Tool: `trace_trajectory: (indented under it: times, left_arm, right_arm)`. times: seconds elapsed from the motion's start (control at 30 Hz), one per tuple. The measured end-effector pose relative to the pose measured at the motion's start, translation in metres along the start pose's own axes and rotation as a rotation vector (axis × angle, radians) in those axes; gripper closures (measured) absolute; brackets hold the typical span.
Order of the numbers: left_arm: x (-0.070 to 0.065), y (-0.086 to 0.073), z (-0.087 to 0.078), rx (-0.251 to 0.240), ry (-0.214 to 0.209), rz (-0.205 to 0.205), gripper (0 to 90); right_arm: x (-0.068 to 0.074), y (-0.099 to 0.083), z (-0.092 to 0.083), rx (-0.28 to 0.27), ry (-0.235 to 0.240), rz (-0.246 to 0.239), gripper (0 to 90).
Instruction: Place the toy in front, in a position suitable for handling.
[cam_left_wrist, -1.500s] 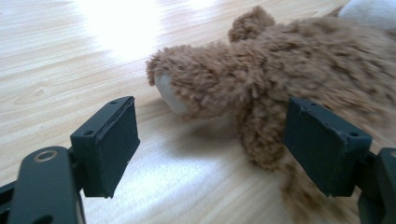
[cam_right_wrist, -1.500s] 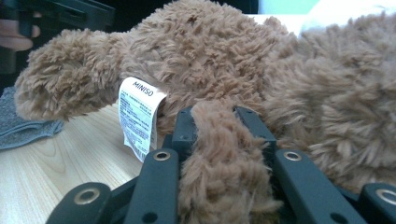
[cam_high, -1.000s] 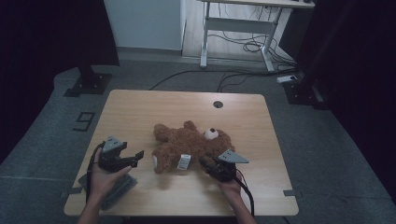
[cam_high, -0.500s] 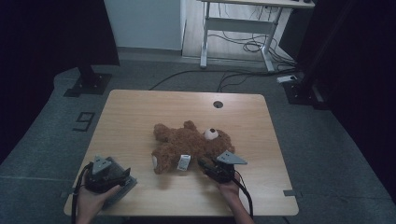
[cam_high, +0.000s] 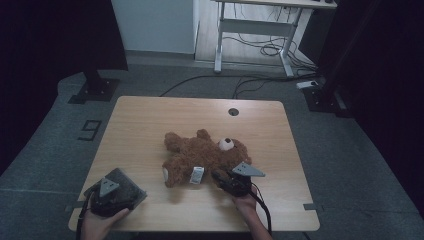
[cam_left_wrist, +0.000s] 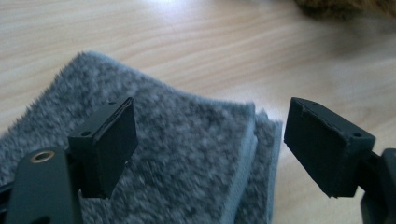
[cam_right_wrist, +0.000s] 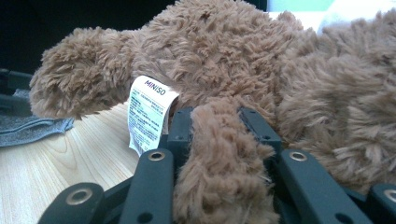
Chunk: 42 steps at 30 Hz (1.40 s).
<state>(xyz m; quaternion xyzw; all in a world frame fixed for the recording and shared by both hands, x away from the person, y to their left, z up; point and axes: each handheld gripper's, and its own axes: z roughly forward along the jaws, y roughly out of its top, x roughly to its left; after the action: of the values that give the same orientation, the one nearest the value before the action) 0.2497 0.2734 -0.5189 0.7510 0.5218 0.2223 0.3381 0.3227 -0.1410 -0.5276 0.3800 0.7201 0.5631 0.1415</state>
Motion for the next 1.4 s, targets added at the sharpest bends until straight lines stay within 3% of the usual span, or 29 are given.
trace_trajectory:
  times: [0.2,0.4,0.53,0.67,0.77,1.03,1.17,1.37,1.4]
  left_arm:
    - [-0.007,-0.008,0.005,0.024,-0.026,0.053,15.5]
    - [-0.009,-0.013,0.016,0.072,-0.014,0.061,15.1]
    - [-0.008,-0.016,0.020,0.078,0.002,0.062,17.4]
    - [-0.005,-0.016,0.018,0.068,0.027,0.029,27.7]
    - [-0.003,-0.017,0.016,0.061,0.057,0.013,40.8]
    - [-0.001,-0.017,0.013,0.057,0.106,0.031,72.0]
    - [0.002,-0.016,0.008,0.028,0.071,0.011,78.0]
    - [0.006,-0.011,-0.009,-0.085,-0.001,-0.046,78.6]
    - [0.006,-0.011,-0.009,-0.085,-0.001,-0.046,78.6]
  right_arm:
    - [0.000,0.000,-0.001,0.003,0.002,-0.001,68.1]
    - [-0.001,-0.001,-0.001,0.003,0.005,-0.002,68.0]
    - [-0.001,-0.001,-0.001,0.004,0.005,-0.003,68.0]
    - [-0.001,-0.001,-0.002,0.004,0.004,-0.004,67.9]
    - [-0.001,-0.001,-0.002,0.006,0.004,-0.007,67.9]
    - [-0.002,-0.001,-0.001,0.004,0.005,-0.001,67.7]
    - [-0.002,-0.001,-0.002,0.004,0.006,-0.001,67.6]
    - [-0.003,-0.001,-0.002,0.002,0.007,0.002,67.4]
    - [-0.003,-0.001,-0.002,0.002,0.007,0.004,67.4]
